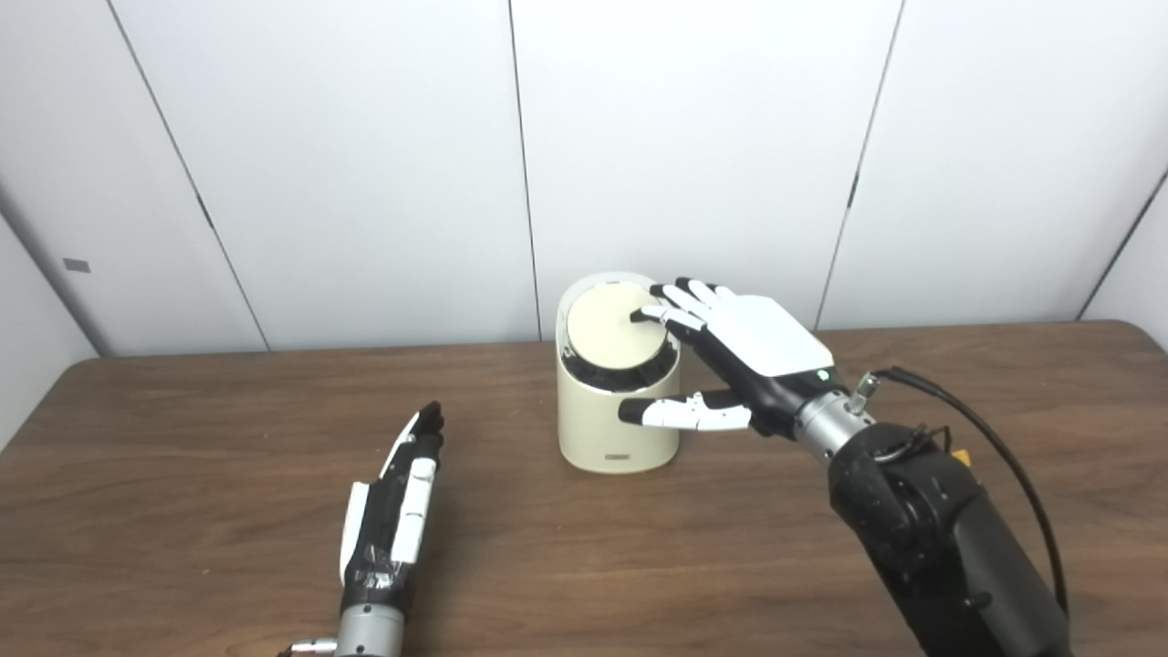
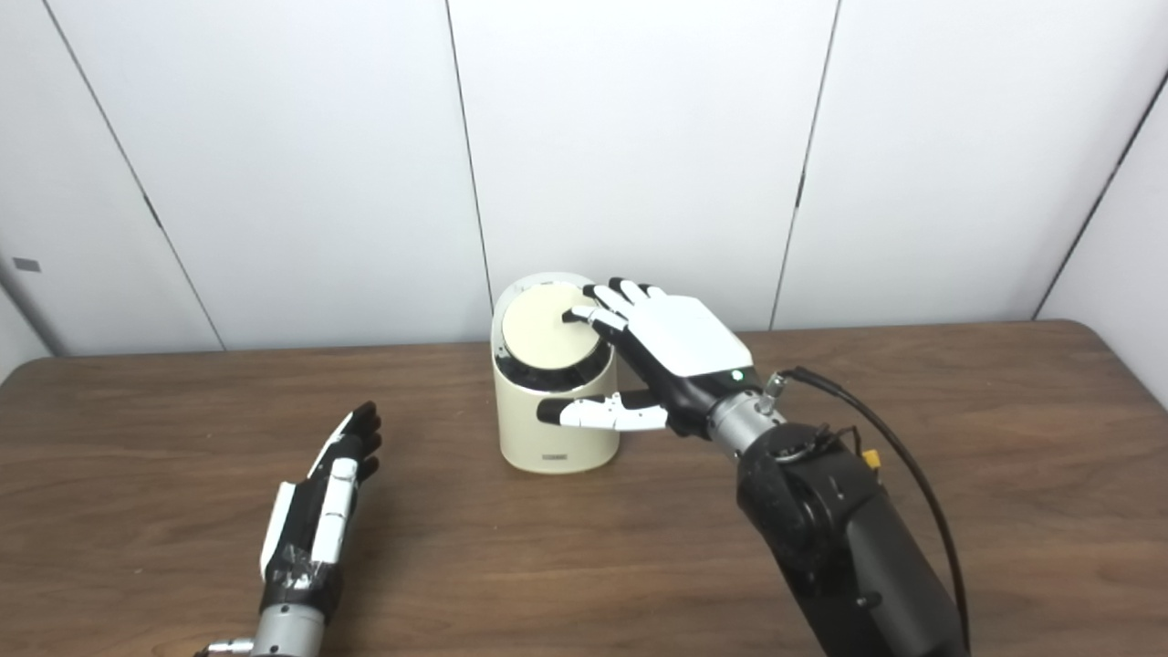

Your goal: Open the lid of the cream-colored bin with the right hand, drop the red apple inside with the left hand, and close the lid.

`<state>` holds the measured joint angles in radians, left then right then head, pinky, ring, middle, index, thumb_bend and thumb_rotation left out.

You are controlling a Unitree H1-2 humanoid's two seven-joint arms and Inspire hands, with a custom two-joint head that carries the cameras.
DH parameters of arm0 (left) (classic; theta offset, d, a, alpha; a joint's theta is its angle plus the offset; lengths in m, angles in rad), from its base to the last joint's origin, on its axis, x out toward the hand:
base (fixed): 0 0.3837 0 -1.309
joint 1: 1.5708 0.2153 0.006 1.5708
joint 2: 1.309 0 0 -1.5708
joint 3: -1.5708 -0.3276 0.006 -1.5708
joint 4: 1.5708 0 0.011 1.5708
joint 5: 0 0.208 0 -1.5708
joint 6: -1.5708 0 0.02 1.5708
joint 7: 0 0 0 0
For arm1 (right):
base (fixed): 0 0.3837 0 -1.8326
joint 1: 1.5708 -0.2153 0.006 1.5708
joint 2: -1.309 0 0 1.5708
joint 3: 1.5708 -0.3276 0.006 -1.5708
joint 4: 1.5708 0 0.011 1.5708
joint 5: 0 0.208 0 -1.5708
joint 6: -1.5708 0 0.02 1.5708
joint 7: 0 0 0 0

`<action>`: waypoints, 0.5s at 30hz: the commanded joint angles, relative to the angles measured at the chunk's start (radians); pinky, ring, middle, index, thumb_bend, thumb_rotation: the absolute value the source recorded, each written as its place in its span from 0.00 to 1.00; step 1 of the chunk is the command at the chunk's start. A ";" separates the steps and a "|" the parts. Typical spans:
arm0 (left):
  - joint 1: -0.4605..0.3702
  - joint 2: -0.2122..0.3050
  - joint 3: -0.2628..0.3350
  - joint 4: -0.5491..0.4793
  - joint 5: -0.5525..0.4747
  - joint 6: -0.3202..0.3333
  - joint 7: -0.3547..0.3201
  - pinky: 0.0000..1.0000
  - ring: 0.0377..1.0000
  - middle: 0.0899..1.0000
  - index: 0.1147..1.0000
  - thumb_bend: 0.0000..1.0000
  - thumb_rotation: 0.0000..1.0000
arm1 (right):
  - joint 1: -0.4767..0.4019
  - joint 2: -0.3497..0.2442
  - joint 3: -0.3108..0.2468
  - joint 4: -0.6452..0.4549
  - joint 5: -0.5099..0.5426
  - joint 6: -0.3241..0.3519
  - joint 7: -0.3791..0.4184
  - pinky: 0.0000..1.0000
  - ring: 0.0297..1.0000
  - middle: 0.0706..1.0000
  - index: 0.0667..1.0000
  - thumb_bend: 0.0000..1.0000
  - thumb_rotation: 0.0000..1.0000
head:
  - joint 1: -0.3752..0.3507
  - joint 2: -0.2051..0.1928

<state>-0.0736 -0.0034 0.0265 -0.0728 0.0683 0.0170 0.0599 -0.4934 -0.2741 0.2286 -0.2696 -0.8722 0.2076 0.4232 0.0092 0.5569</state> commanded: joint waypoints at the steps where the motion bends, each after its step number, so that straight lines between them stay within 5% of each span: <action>1: -0.021 0.008 0.004 -0.044 0.004 -0.026 0.004 0.93 0.93 0.93 0.95 0.62 0.97 | -0.008 0.014 -0.037 -0.036 0.040 0.012 -0.044 0.92 1.00 0.97 0.96 0.58 1.00 | 0.004 -0.006; 15: 0.065 0.053 0.066 -0.165 -0.079 0.005 -0.027 0.95 0.95 0.96 0.98 0.55 1.00 | 0.164 0.049 -0.215 -0.017 0.351 0.079 -0.130 0.91 0.99 0.99 0.99 0.55 1.00 | 0.009 0.008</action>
<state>-0.0044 0.0374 0.0884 -0.1975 0.0000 0.0325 0.0395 -0.3172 -0.2274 0.0305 -0.2674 -0.5476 0.2750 0.3184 0.0169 0.5630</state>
